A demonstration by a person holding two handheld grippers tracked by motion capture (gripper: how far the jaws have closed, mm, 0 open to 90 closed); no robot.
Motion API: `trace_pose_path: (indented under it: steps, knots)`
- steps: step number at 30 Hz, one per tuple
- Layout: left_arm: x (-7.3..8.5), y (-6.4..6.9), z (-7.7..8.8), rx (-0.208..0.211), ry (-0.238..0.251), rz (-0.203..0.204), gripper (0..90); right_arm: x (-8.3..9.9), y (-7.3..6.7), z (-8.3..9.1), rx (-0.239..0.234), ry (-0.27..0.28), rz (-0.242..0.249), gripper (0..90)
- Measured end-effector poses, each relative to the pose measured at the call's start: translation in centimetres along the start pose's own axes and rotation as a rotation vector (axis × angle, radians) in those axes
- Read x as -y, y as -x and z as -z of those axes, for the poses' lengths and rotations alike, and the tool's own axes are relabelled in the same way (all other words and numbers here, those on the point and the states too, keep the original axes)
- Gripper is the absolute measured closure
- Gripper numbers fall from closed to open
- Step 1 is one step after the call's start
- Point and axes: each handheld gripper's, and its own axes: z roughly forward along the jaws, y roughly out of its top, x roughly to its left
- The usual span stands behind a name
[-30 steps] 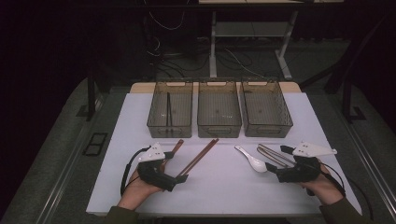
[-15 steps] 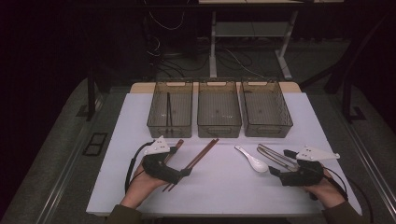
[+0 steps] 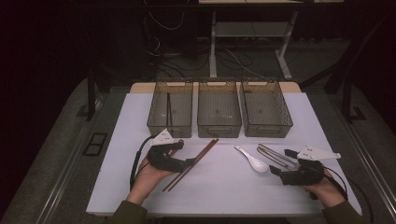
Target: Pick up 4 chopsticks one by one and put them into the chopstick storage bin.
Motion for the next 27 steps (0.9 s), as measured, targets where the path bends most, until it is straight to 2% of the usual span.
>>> trace_pose_path:
  steps: [6,13,21,22,27]
  knots:
    - [-0.5,-0.3,-1.1,-0.009,-0.012,0.017,31.9,0.0,-0.1,0.0,-0.003,0.005,0.005,12.2]
    - [-0.9,-0.4,-2.7,-0.022,-0.052,0.002,45.8,0.0,-0.1,0.0,-0.007,0.004,0.003,12.2]
    - [-0.4,-0.2,-3.9,-0.042,-0.109,-0.006,64.5,0.0,-0.1,-0.1,-0.009,-0.003,0.009,12.2]
    - [-0.3,-0.1,-3.9,-0.046,-0.112,0.004,66.0,0.0,-0.1,-0.1,-0.010,-0.004,0.008,12.2]
    - [0.1,-0.3,-4.3,-0.047,-0.162,0.001,72.7,0.0,-0.2,-0.1,-0.011,-0.004,0.010,12.2]
